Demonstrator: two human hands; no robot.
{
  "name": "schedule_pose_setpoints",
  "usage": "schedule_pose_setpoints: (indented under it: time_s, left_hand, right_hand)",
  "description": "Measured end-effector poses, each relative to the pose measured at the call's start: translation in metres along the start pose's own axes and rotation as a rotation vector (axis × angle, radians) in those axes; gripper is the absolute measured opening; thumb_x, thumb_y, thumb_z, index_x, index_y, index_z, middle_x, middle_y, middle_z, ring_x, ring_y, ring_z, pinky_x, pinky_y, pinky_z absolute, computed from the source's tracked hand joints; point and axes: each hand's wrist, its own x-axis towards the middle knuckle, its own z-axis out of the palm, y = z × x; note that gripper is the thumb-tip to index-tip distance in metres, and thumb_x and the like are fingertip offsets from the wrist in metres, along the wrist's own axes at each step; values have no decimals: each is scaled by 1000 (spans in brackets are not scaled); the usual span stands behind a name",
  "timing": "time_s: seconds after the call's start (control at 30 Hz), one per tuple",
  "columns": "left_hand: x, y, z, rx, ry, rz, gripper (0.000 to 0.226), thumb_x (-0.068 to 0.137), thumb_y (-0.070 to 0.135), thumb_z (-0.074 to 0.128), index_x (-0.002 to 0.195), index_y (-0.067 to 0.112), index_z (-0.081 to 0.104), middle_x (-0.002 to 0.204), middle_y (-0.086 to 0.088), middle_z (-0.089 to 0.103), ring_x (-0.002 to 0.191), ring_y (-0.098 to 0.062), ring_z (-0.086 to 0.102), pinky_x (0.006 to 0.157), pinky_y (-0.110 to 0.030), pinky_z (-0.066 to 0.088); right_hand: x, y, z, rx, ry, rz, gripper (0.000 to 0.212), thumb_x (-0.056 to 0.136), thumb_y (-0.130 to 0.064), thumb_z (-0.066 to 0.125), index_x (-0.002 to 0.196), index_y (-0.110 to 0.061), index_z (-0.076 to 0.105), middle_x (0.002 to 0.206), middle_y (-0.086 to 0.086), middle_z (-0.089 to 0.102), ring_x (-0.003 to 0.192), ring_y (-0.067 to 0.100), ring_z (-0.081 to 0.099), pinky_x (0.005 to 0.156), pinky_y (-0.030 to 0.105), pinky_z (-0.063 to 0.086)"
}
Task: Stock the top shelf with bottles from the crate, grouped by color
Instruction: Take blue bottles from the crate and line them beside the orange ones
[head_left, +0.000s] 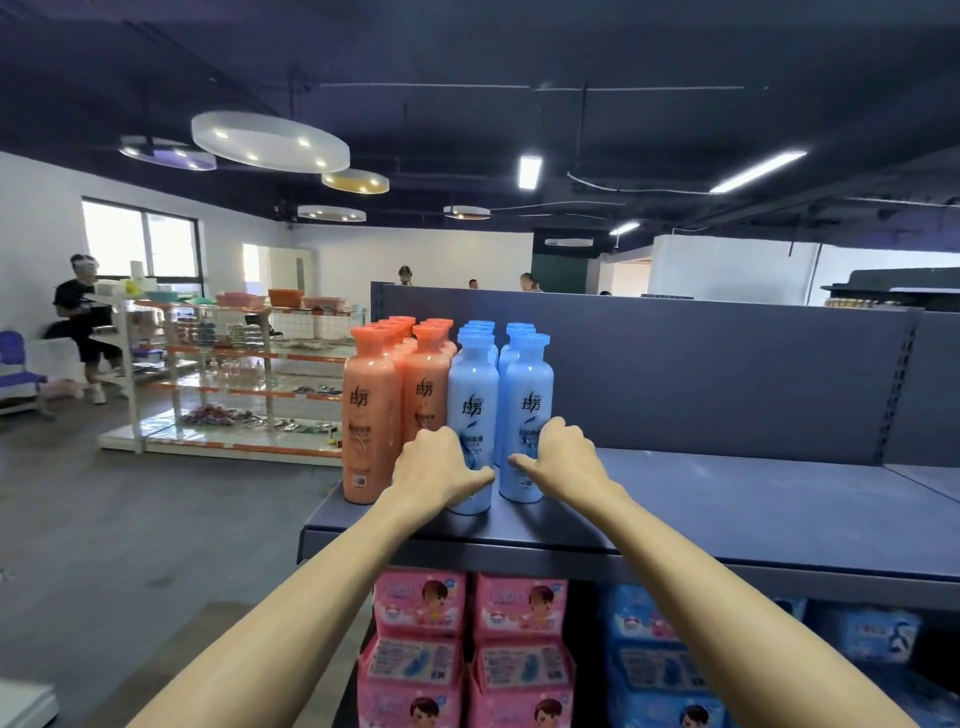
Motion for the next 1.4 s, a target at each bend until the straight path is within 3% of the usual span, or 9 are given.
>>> schedule_pose_setpoints:
  time_s: [0.47,0.83,1.1,1.4]
  left_hand:
    - [11,-11,4,11,18,12,46,67,56,66,68,14,45,75,-5,58,67,-29,53,60,-29,43]
    - [14,-15,5,0,21,42,48,66,56,65,80,11,54,87,-10,64,83,-35,63,65,-32,48]
    - [11,-14,0,-31,14,40,44,66,55,66,68,16,45,77,-5,59,72,-30,57,60,-29,43]
    - [12,-14,-4,-76,-52,21,44,63,54,66,73,14,51,77,-4,59,72,-29,58,60,-29,44]
  right_hand:
    - [24,-8,16,-31,42,18,56,89,-44,68,116,-1,46,115,17,58,105,36,59,72,34,41]
    - [37,-8,18,-48,16,8,57,89,-43,69,118,1,46,116,18,56,104,36,59,75,34,43]
    - [36,-8,19,-37,9,31,59,89,-44,69,118,1,45,116,18,56,105,37,59,74,35,42]
    - [34,-7,20,-24,10,34,58,89,-44,69,117,1,45,116,19,56,105,37,58,73,34,40]
